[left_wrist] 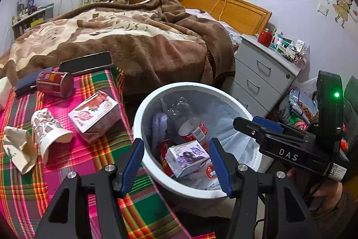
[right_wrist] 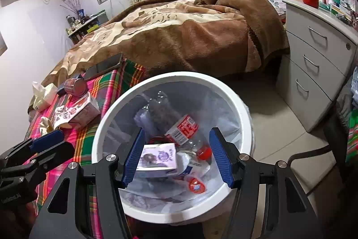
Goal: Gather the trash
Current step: 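Open the left tool dropping the juice box while the right tool drops the cup into the bin, then move both open tools back over the cloth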
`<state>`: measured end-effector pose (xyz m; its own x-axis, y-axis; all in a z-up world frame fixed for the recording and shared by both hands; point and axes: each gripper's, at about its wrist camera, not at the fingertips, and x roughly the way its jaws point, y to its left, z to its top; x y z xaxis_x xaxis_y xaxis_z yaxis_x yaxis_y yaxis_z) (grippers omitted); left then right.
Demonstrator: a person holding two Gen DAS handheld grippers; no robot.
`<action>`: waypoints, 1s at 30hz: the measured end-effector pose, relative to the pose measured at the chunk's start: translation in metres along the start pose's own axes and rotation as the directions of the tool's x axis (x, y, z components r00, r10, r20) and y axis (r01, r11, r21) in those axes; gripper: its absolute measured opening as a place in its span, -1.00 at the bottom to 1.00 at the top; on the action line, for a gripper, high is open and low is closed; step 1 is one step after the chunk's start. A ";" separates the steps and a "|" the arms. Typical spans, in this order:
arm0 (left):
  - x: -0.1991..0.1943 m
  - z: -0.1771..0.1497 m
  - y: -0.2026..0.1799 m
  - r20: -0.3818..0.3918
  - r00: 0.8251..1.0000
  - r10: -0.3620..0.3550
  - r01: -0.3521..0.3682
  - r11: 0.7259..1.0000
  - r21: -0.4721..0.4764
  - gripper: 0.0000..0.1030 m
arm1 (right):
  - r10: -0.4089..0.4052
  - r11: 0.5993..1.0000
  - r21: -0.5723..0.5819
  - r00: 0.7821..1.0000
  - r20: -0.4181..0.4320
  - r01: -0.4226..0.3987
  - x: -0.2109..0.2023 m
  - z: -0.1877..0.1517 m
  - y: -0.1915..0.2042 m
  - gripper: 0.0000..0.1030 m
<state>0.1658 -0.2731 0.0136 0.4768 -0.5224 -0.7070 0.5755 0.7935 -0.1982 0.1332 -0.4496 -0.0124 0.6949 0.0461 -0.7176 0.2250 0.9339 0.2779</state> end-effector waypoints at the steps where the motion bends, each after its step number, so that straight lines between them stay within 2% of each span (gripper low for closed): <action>1: -0.003 -0.001 0.001 0.004 1.000 0.003 -0.003 1.000 -0.001 0.15 | 0.003 1.000 -0.003 1.000 0.001 -0.003 0.000 -0.001 0.002 0.19; 18: -0.046 -0.021 0.038 0.062 0.995 0.084 -0.081 0.995 -0.054 0.16 | 0.045 0.998 -0.052 0.999 0.029 -0.043 -0.006 -0.010 0.042 0.19; 30: -0.074 -0.033 0.081 0.086 0.986 0.145 -0.133 0.983 -0.125 0.16 | 0.092 0.990 -0.108 0.996 0.015 -0.090 0.002 -0.013 0.079 0.19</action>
<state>0.1552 -0.1592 0.0275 0.6107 -0.4270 -0.6668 0.4193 0.8888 -0.1851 0.1432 -0.3714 -0.0002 0.7230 0.1261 -0.6792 0.0872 0.9587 0.2708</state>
